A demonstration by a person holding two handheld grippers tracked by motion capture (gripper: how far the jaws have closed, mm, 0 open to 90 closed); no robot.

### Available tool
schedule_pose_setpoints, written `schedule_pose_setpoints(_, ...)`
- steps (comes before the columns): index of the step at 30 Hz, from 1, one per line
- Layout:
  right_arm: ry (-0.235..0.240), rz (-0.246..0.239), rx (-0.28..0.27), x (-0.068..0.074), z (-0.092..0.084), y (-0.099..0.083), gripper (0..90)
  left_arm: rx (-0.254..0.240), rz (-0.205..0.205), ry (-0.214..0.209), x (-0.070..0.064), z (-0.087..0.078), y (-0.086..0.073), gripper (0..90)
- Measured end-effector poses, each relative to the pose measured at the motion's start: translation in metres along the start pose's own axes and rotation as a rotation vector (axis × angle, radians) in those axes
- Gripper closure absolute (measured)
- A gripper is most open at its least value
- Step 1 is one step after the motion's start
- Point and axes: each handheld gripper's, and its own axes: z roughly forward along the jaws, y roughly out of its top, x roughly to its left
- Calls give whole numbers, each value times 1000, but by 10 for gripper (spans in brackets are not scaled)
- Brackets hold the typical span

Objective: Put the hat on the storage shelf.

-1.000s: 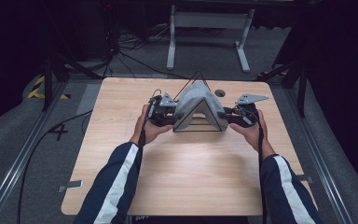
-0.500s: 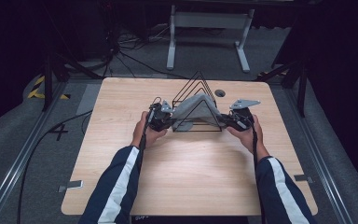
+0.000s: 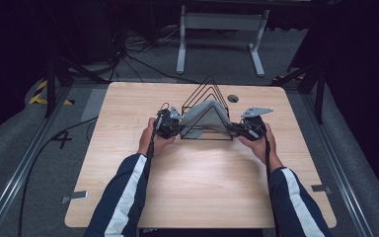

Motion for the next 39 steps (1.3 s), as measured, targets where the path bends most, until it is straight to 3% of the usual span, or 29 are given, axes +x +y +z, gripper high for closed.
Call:
schedule_pose_setpoints(3, -22, 3, -13, -2, -6, 1, 764, -1, 2, 14, 0, -6, 0, 785)
schedule_pose_setpoints(8, -42, -1, -9, -6, -16, 5, 704, -15, 32, 34, 3, -23, 2, 740)
schedule_pose_setpoints(12, -58, -37, 3, -5, -27, 8, 696, -13, 52, 41, 4, -40, 3, 714)
schedule_pose_setpoints(13, -56, -39, 2, -4, -29, 9, 695, -9, 75, 44, 4, -45, 4, 713)
schedule_pose_setpoints(15, -57, -51, 6, -3, -33, 9, 693, -9, 78, 41, 4, -48, 3, 709)
schedule_pose_setpoints(18, -63, -77, 15, -1, -41, 11, 690, 3, 117, 39, 2, -58, 1, 709)
schedule_pose_setpoints(29, -65, -141, 54, 5, -72, 3, 672, 72, 166, 31, 0, -89, -28, 679)
schedule_pose_setpoints(34, -65, -154, 67, 7, -84, -6, 645, 86, 174, 42, -2, -105, -45, 652)
schedule_pose_setpoints(39, -73, -190, 87, 11, -93, -17, 608, 130, 191, 82, -5, -117, -59, 572)
